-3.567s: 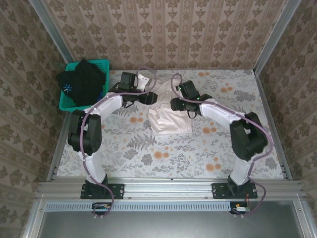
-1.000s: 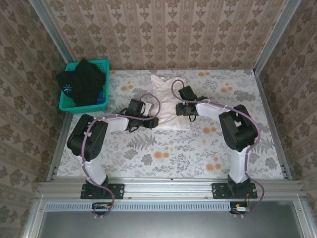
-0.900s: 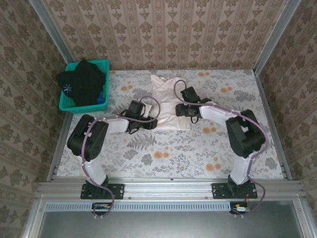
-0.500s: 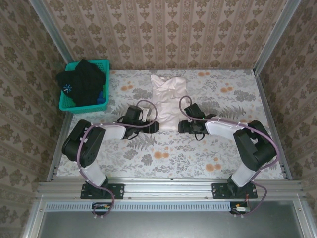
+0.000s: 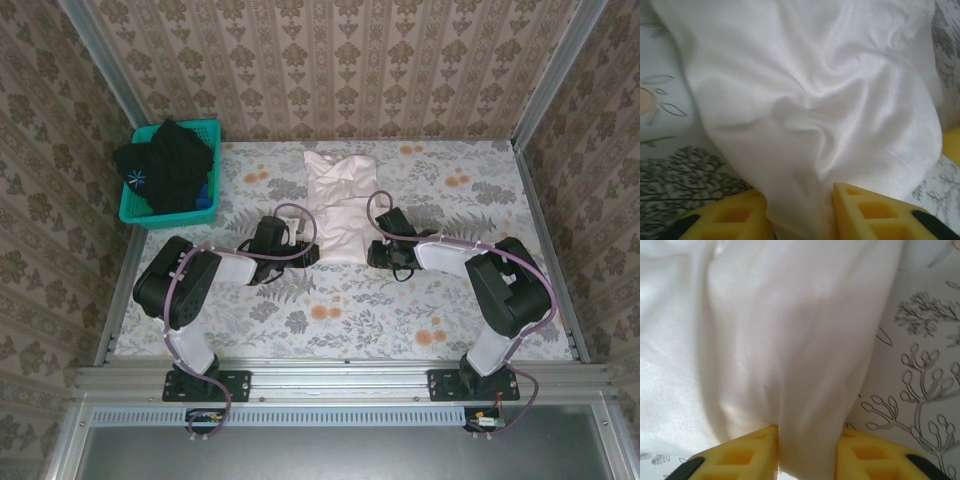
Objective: Fold and stack the t-shirts
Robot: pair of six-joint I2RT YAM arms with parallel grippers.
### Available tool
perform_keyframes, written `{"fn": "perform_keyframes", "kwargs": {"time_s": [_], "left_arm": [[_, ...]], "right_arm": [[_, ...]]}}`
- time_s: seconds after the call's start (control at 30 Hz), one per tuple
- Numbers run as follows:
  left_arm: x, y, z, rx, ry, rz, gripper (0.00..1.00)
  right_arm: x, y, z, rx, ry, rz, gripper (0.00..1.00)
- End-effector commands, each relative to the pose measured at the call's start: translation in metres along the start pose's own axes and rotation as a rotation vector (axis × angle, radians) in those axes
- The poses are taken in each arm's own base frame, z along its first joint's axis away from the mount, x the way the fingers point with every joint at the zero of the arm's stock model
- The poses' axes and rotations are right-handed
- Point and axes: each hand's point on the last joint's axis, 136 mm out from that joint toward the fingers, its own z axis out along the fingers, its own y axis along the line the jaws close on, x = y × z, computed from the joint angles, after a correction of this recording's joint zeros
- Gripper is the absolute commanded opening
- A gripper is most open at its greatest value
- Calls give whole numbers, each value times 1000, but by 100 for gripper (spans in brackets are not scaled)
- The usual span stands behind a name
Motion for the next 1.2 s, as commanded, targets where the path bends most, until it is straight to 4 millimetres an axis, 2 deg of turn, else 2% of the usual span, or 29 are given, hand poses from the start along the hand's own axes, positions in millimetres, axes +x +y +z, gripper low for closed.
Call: {"fn": "perform_keyframes", "kwargs": {"time_s": [0.0, 0.03, 0.13, 0.27, 0.33, 0.4, 0.47, 0.53, 0.63, 0.7, 0.83, 0.93, 1.07, 1.17], "left_arm": [[24, -17, 2, 85, 84, -39, 14], [24, -20, -2, 94, 83, -40, 9], [25, -27, -20, 104, 69, -41, 0], [29, -36, -50, 92, 53, -46, 0], [33, -43, -66, 81, 59, -46, 0], [33, -49, -83, 56, 53, -44, 0], [23, -56, -101, 42, 18, -37, 0], [6, -61, -118, 0, -37, -14, 0], [-30, -67, -133, -53, -97, 38, 0], [-49, -69, -127, -51, -98, 50, 0], [-89, -54, -99, -40, -62, 26, 0], [-120, -26, -77, -31, -34, -37, 0], [-151, 4, -50, -27, -11, -85, 3], [-164, 26, -29, -8, 21, -137, 13]], "right_arm": [[0, 15, -5, -79, -13, 1, 19], [0, 16, -10, -88, -13, 3, 13], [5, 18, -26, -97, -10, 5, 5], [20, 19, -54, -90, 13, -8, 0], [30, 21, -74, -91, 28, -15, 0], [31, 28, -99, -116, 13, -23, 0], [27, 34, -119, -133, -8, -23, 0], [13, 45, -137, -164, -47, -38, 0], [-20, 62, -148, -161, -87, -75, 0], [-42, 74, -143, -169, -89, -88, 0], [-91, 83, -117, -193, -87, -63, 0], [-126, 88, -86, -226, -50, -46, 0], [-160, 75, -50, -205, -26, 5, 0], [-179, 59, -22, -200, -9, 63, 0]]}}
